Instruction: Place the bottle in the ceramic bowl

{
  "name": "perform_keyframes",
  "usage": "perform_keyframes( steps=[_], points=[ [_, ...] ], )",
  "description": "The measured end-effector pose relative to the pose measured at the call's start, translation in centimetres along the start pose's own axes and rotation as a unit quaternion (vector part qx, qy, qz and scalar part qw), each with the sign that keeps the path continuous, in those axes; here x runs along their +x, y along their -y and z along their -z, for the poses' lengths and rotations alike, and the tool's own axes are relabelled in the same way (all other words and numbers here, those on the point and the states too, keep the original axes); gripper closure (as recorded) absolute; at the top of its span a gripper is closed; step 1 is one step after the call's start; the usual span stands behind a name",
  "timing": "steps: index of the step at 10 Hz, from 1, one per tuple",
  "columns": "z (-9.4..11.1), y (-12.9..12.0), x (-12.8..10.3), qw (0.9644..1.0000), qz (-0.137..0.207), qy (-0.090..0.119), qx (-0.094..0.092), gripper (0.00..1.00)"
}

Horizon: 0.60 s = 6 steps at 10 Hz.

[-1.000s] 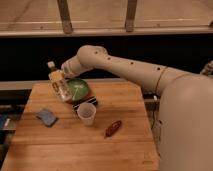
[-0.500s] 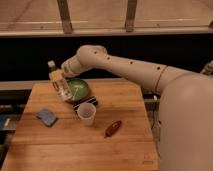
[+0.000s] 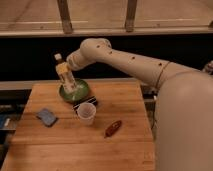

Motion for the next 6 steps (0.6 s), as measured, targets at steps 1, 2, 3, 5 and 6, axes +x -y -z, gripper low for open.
perform_keyframes(
  steps=[1,2,3,5,6],
  points=[
    [-0.2,0.8,0.2,1.0000,-0.006,-0.004,0.004,1.00],
    [-0.6,1.6,0.6,0.9999,-0.014,-0.008,0.006,1.00],
    [-0.9,2.2,0.8,0.9997,-0.020,-0.011,0.007,1.00],
    [-1.7,3.9,1.4,0.9990,-0.035,-0.026,0.010,1.00],
    [-1.9,4.6,1.4,0.9986,-0.040,-0.032,0.012,1.00]
  ],
)
